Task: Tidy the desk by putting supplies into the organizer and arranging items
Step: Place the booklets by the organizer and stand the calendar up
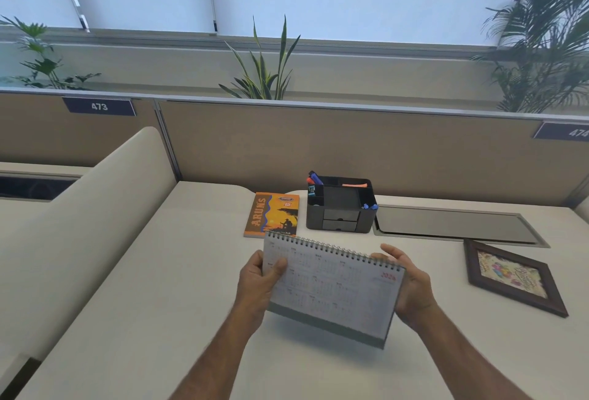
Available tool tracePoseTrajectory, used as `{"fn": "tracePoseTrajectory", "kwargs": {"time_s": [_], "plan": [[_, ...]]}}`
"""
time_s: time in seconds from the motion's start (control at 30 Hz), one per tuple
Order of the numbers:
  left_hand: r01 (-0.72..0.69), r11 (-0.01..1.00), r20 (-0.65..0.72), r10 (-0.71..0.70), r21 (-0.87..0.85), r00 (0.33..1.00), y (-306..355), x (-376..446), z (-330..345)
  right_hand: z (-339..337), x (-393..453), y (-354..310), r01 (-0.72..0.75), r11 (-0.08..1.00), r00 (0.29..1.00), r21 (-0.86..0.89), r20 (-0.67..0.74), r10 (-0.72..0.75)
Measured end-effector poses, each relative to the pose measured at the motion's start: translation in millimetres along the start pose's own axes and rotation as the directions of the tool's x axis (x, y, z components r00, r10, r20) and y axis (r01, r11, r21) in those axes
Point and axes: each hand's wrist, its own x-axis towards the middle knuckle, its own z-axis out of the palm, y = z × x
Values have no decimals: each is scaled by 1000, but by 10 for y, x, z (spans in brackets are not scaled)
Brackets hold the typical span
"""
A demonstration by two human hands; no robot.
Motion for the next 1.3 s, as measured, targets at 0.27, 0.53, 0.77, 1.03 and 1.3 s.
{"fn": "tracePoseTrajectory", "kwargs": {"time_s": [0.27, 0.53, 0.77, 1.03, 1.3], "plan": [[-26, 999, -183, 18, -39, 983, -156, -1, -7, 57, -200, 356, 191, 896, 978, -401, -2, -209], [-42, 999, -197, 41, -2, 980, -382, -13, -97, 56, -122, 565, 189, 712, 979, -677, 75, -188], [-15, 988, -24, 18, 151, 1000, -564, -45, -271, -41, -93, 658, 158, 607, 983, -779, 69, -168], [-94, 861, 3, 107, 499, 994, -791, -111, -530, -32, -86, 815, 81, 415, 985, -906, 10, -172], [-115, 795, -81, 202, 596, 976, -627, 61, -923, 482, 279, 827, 134, 317, 990, -939, 112, -85]]}}
